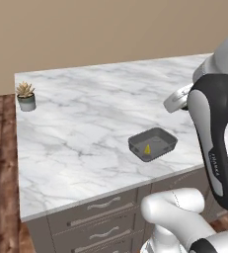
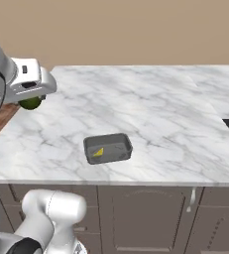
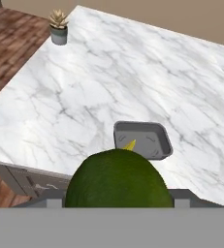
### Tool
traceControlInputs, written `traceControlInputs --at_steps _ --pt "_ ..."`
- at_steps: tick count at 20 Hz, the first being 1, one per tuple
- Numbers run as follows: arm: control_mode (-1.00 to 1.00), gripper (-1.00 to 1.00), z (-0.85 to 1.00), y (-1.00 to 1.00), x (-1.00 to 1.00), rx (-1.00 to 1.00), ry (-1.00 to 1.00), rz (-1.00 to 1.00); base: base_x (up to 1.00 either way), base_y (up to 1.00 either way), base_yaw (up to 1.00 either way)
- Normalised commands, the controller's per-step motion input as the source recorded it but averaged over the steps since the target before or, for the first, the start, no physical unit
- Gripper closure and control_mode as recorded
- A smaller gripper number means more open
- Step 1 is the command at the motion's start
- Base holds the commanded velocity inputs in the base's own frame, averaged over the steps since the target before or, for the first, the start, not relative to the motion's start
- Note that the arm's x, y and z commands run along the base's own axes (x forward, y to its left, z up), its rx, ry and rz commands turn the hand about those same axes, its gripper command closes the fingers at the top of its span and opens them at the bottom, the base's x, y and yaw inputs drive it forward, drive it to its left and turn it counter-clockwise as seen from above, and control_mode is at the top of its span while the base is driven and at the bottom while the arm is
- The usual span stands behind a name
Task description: Take the lemon wedge and lime out of the freezer and place them in the tupperware container on the counter. Then put the tupperware containing the vegetables back in the freezer.
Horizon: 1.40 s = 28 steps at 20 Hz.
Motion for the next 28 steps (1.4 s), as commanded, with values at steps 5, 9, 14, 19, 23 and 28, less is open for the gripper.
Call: traceControlInputs --at_steps 5,9,14,19,23,28 --pt "1.0 1.0 0.0 0.0 0.0 0.0 0.0 0.0 0.02 -0.03 0.0" --pt "1.0 1.0 0.0 0.0 0.0 0.0 0.0 0.0 0.03 -0.07 0.0" --pt "-1.0 1.0 -0.37 -0.18 0.74 0.0 0.43 0.0 0.0 0.0 0.0" --pt "-1.0 1.0 -0.7 -0.19 0.73 -0.01 0.29 0.0 0.0 0.0 0.0" --pt "-1.0 1.0 -0.87 -0.42 0.91 -0.04 0.07 0.01 0.0 0.0 0.0" --pt "-1.0 1.0 -0.75 -0.38 0.82 0.0 0.06 0.0 0.0 0.0 0.0"
